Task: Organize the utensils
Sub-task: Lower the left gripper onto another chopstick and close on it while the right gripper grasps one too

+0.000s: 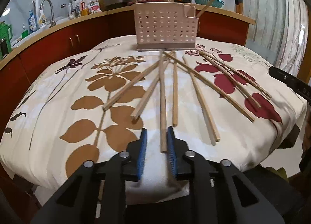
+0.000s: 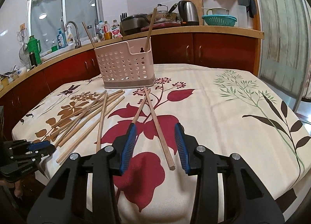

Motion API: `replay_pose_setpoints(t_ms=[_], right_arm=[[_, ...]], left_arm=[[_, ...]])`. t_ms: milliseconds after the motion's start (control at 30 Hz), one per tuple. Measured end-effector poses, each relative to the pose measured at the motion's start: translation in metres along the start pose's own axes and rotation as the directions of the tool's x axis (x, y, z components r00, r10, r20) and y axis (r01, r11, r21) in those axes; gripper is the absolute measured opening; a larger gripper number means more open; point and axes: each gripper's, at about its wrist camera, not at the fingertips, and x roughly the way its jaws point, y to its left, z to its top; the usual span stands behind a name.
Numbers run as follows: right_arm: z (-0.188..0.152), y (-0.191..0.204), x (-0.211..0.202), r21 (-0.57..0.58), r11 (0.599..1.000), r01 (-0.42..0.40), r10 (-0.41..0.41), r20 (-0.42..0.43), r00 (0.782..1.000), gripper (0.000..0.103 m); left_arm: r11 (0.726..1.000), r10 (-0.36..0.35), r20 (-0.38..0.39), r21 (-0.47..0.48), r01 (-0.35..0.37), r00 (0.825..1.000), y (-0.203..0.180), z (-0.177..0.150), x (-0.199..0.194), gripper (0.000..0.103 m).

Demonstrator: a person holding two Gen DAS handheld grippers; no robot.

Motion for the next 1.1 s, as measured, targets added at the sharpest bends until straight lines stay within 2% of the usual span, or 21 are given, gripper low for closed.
replay_pose_setpoints(t_ms=[100, 267, 333, 533, 767, 1100], right_arm=[[0.0, 0.001, 0.001, -0.001, 1.0, -0.003, 0.003, -0.007, 1.0, 0.04], [-0.002, 0.004, 0.005, -0.009, 1.0, -0.006, 0.006, -0.02, 1.0, 0.039], [-0.003, 0.004, 0.007, -0.012, 1.0, -0.006, 0.006, -0.026, 1.0, 0.039], [-0.006, 0.001, 0.012, -0.008, 1.0, -0.005, 0.005, -0.044, 0.999, 0.038], [-0.008, 0.006, 0.015, -0.024, 1.0, -0.002, 0.0, -0.054, 0.999, 0.038], [-0.025, -0.009, 0.033, -0.017, 0.999, 0.036, -0.038, -0.125, 0.991, 0.024]], left_arm=[[1.0, -0.009, 0.002, 0.0, 0.009, 1.0, 0.001, 0.001, 0.001, 0.019], [0.998, -0.025, 0.017, 0.066, 0.024, 1.0, -0.012, 0.0, 0.002, 0.018], [0.997, -0.021, 0.024, 0.073, 0.019, 0.999, -0.012, 0.001, 0.003, 0.007], [0.997, -0.028, 0.031, 0.073, 0.026, 0.999, -0.011, 0.002, 0.003, 0.007], [0.997, -0.015, 0.081, 0.073, 0.009, 0.997, -0.01, 0.008, -0.008, 0.007], [0.998, -0.015, 0.11, 0.062, 0.008, 0.994, -0.006, 0.016, -0.015, 0.007]])
